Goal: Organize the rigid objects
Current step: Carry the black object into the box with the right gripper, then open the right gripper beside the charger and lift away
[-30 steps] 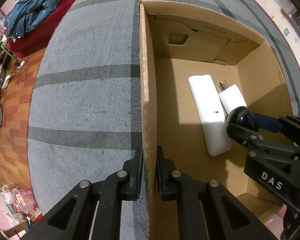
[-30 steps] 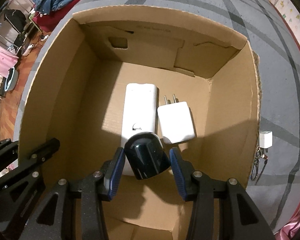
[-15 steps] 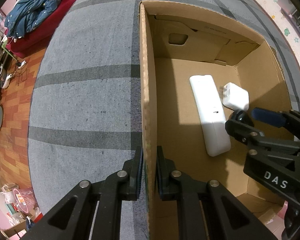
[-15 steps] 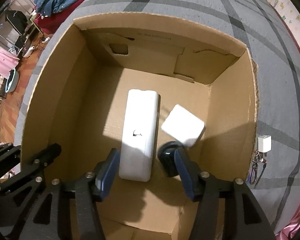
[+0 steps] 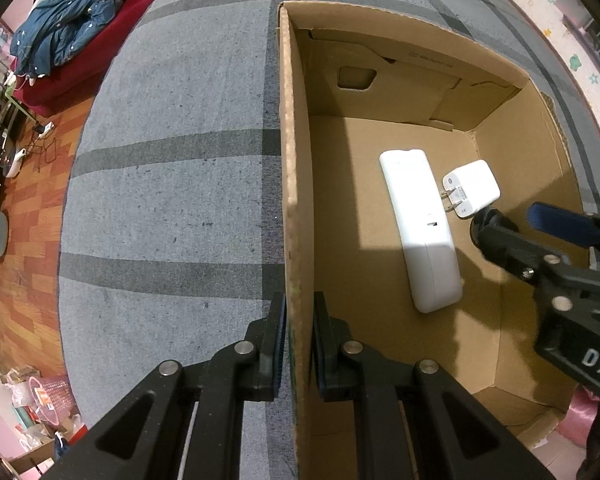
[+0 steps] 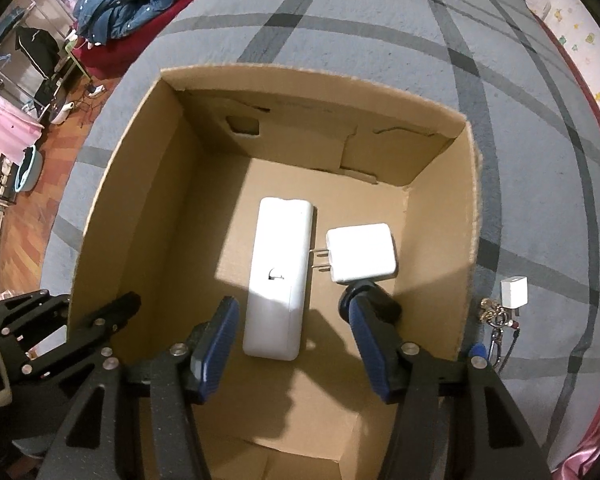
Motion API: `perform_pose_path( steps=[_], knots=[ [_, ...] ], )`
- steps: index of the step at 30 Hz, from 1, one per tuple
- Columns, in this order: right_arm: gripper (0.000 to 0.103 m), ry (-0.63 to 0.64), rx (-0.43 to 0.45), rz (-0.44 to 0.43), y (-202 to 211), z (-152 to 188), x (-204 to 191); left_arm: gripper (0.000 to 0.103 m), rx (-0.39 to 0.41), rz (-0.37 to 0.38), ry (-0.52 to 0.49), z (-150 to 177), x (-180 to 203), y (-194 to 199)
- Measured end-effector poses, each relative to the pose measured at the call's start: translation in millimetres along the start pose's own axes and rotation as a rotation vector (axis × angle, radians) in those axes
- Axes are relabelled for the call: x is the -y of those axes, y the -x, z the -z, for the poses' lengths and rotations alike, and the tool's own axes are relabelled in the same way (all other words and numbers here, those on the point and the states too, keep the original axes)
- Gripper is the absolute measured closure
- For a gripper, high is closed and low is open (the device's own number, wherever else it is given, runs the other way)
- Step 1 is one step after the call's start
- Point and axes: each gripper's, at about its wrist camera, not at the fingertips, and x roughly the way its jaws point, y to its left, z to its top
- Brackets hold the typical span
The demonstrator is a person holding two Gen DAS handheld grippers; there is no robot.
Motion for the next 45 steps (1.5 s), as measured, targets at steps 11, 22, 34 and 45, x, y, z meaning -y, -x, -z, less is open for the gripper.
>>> perform_pose_path(
  steps=[11,22,34,45],
  knots=[
    [0.026,-0.024,0.053,0.010,25,2,10,0.090,-0.001,-0.008,-0.003,0,1,0],
    [0.001,-0.057,0.134,0.037,54,8,30,0.090,-0.002,-0.014,-0.005,0,2,0],
    [0.000,-0.125,0.162,0.062,76,20,73,0.090,-0.006,-0.018,-0.008,-1,4,-1],
    [0.000,-0.200,0.144,0.103,81,42,128,0.091,-0.005,-0.021,-0.011,0,6,-1]
  ],
)
